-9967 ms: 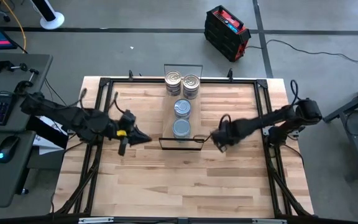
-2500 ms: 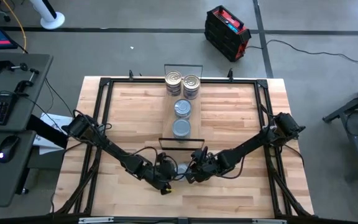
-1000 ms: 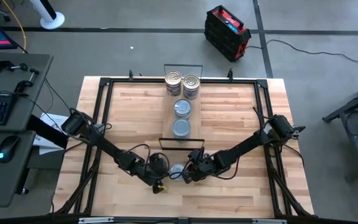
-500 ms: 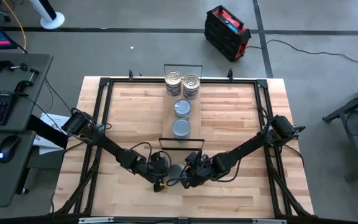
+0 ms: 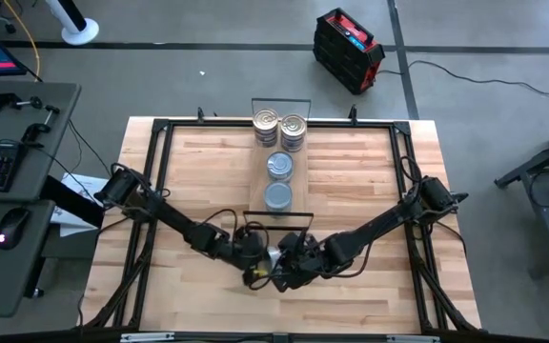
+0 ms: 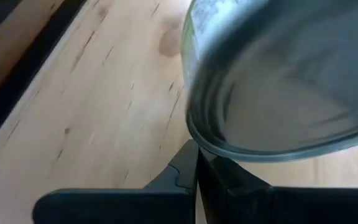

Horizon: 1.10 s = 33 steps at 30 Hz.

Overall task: Stack canned seafood by type on shelf
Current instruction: Stack the green tuna can on top of the other green tuna cans on the shelf

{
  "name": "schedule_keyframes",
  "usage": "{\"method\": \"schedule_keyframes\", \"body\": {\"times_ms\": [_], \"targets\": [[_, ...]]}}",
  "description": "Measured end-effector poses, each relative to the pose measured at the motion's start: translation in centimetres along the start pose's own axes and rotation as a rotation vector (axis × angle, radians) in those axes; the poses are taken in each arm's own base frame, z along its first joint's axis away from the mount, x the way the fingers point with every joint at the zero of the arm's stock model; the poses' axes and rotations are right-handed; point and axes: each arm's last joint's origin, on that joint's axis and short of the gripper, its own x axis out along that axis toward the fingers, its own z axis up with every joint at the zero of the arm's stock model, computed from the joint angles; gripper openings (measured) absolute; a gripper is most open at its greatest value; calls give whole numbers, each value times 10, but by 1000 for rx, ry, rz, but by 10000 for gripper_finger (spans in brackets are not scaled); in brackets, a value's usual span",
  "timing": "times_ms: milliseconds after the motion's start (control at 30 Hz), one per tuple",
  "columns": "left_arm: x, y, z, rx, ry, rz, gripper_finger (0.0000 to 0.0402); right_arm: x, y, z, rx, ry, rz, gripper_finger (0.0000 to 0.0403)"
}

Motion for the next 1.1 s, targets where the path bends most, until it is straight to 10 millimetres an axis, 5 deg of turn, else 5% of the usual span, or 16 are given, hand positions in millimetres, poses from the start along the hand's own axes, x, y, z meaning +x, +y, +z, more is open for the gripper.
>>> {"method": "schedule_keyframes", "body": {"times_ms": [200, 433, 700, 933, 1100], "targets": [[13, 0, 6, -90, -9, -17, 0, -1, 2, 4, -4, -41, -4, 0], [38, -23, 17, -73, -7, -78, 1, 3, -3, 4, -10, -27, -34, 0], [38, -29, 22, -57, 16, -93, 1, -1, -5, -1, -42, -13, -76, 0], [31, -29, 20, -24, 98, -117, 1, -41, -5, -4, -53, -68, -104, 0], [0, -36, 27, 112, 162, -150, 1, -70, 2, -15, 22, -79, -48, 0]]}}
